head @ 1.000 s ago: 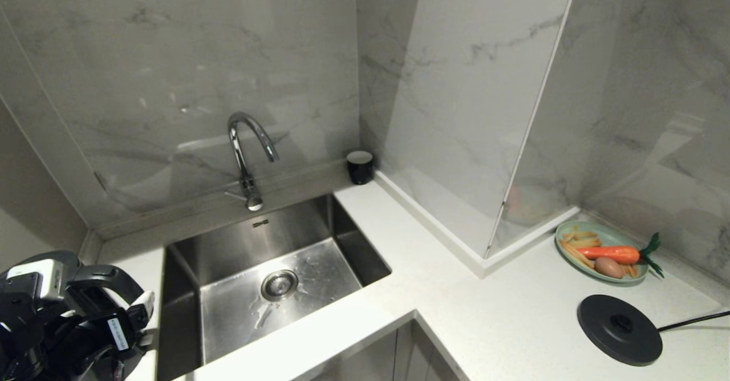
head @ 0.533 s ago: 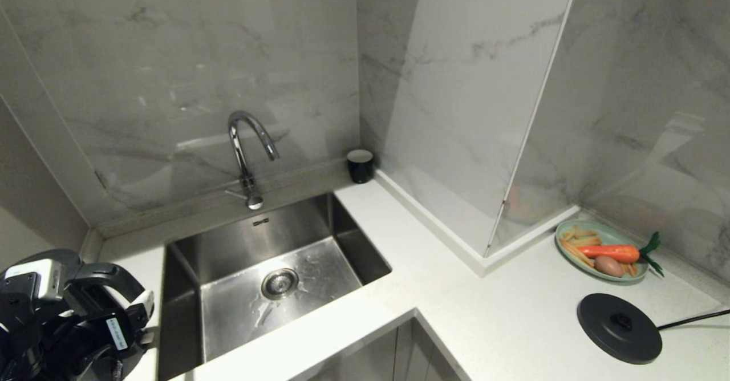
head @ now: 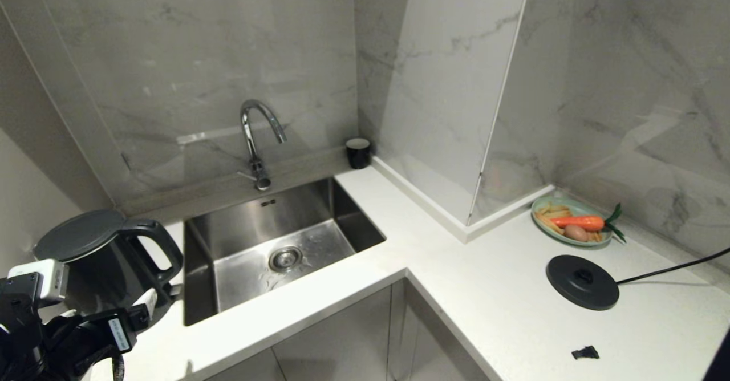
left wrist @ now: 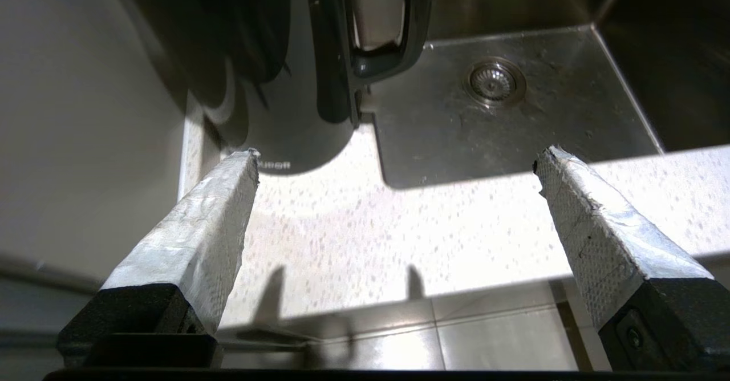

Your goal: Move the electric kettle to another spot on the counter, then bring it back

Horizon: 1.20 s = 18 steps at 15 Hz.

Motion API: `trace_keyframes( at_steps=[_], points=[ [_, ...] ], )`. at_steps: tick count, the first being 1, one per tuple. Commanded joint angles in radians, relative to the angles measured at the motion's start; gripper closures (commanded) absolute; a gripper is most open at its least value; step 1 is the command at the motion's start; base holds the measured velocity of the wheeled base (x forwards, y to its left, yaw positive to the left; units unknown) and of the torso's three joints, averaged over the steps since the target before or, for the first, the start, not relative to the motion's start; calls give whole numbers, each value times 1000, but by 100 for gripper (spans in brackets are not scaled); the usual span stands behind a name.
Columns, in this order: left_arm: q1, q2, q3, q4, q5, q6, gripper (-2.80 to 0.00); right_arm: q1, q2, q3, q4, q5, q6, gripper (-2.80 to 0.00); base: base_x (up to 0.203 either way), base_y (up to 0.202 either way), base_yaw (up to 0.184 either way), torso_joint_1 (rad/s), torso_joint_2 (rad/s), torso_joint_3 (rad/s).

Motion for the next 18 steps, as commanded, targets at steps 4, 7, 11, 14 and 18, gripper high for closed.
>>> trace_keyframes(
  at_steps=[4,7,11,14,18],
  points=[
    [-16,-1,0,-6,2,-2,-280,0,-2,0,0,1,0,0,-196,0,0,1,1,2],
    [-30,-36,-2,-6,2,0,-280,0,-2,0,0,1,0,0,-170,0,-2,-3,3,2],
    [-43,-51,-5,-7,2,16,-280,0,-2,0,0,1,0,0,0,0,0,7,3,-2],
    [-64,-141,-13,-5,-20,36,-280,0,-2,0,0,1,0,0,0,0,0,0,0,0],
    [-94,-369,-51,101,-58,111,-280,0,-2,0,0,1,0,0,0,0,0,0,0,0]
  ],
)
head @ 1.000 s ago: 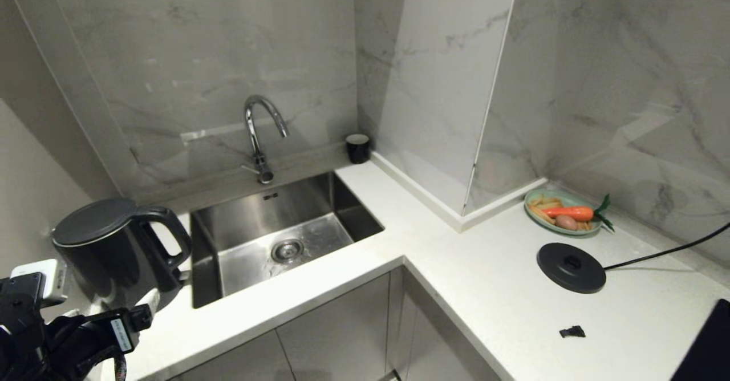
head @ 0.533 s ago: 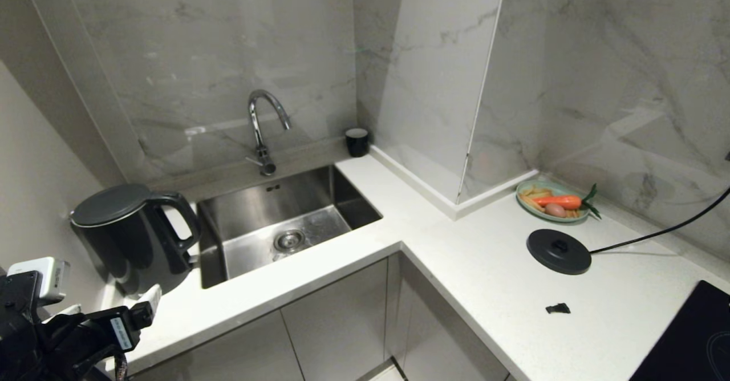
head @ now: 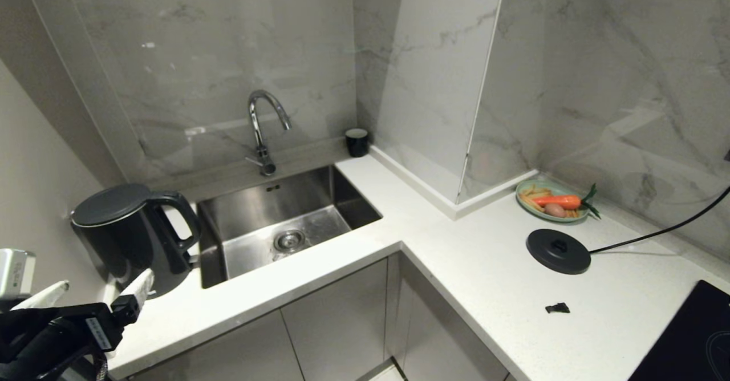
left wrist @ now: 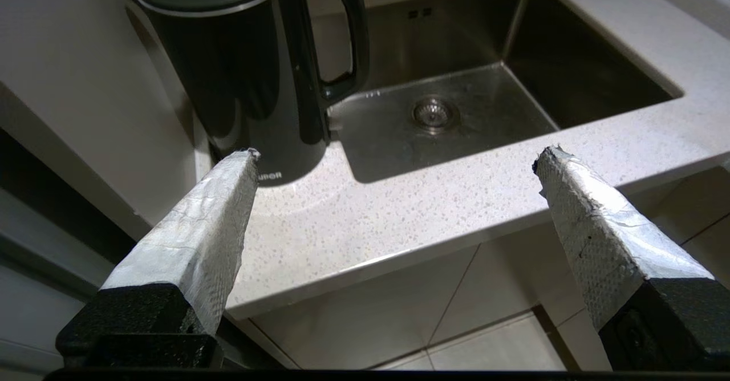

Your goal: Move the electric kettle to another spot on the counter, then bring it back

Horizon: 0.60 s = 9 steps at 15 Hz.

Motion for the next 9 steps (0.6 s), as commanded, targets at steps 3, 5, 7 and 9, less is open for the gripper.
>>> trace_keyframes(
  at_steps=[3,5,7,9],
  points=[
    [-58,-324,-99,284,-9,14,-280,0,-2,0,0,1,0,0,0,0,0,0,0,0],
    [-103,-507,-188,545,-37,17,-280,0,-2,0,0,1,0,0,0,0,0,0,0,0],
    [-130,-668,-280,843,-66,18,-280,0,-2,0,0,1,0,0,0,0,0,0,0,0],
    [-118,-753,-330,988,-79,20,-280,0,-2,0,0,1,0,0,0,0,0,0,0,0]
  ],
)
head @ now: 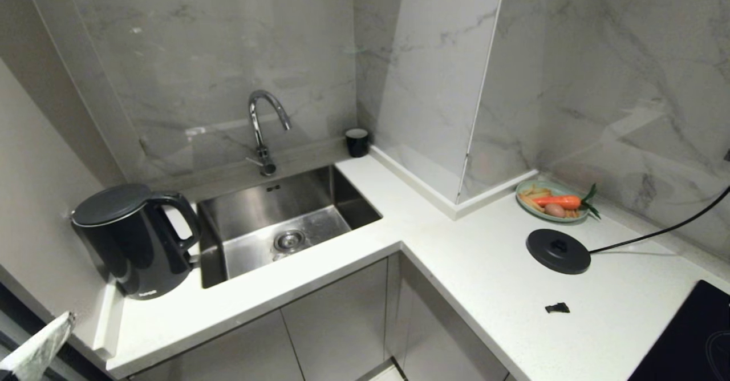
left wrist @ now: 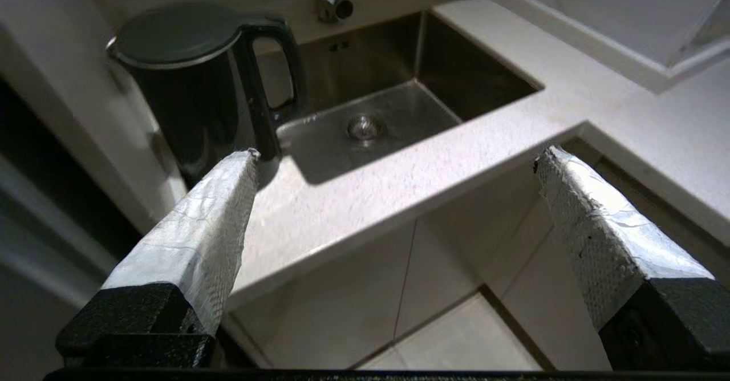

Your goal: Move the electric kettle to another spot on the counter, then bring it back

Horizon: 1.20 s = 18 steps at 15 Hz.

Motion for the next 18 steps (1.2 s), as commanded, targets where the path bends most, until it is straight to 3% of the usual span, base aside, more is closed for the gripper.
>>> trace_keyframes(
  at_steps=[1,4,8,11,14,16,18],
  points=[
    [26,-125,-23,97,0,3,0,0,-2,0,0,0,-1,0,0,0,0,0,0,0],
    [122,-154,-8,101,-9,12,0,0,-2,0,0,0,-1,0,0,0,0,0,0,0],
    [113,-226,-6,147,-35,15,0,0,-2,0,0,0,-1,0,0,0,0,0,0,0],
    [118,-235,19,138,-9,16,0,0,0,0,0,0,-1,0,0,0,0,0,0,0],
    [122,-235,-34,139,-3,130,0,0,-2,0,0,0,-1,0,0,0,0,0,0,0],
    [233,-234,-59,142,-10,152,0,0,-2,0,0,0,-1,0,0,0,0,0,0,0],
    [327,-269,-42,142,-73,157,0,0,-2,0,0,0,-1,0,0,0,0,0,0,0]
  ],
)
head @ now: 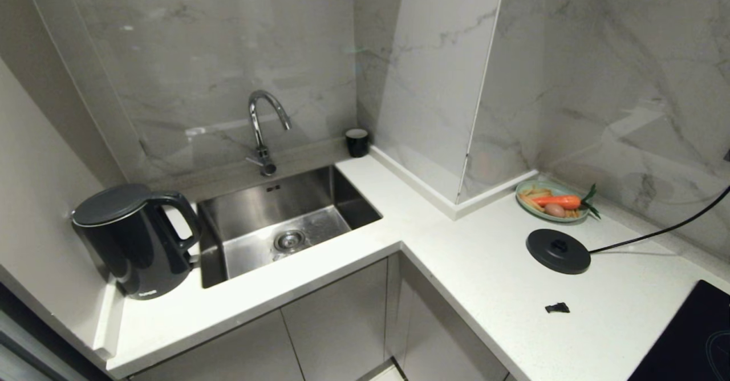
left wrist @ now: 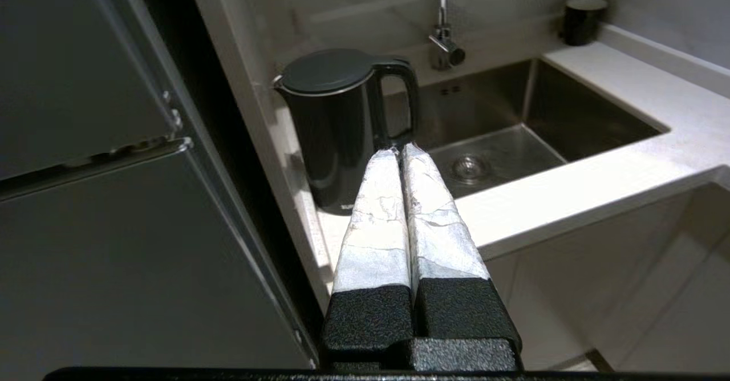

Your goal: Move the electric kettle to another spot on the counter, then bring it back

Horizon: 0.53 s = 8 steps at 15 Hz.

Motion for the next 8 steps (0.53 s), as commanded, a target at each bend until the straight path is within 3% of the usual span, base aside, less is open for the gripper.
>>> trace_keyframes(
  at_steps=[1,6,8],
  points=[
    [30,-45,33,2,-32,1,0,0,-2,0,0,1,-1,0,0,0,0,0,0,0],
    [-8,-254,317,34,-70,2,0,0,-2,0,0,1,-1,0,0,0,0,0,0,0],
    [-11,-265,320,52,-129,-5,0,0,-2,0,0,1,-1,0,0,0,0,0,0,0]
  ],
)
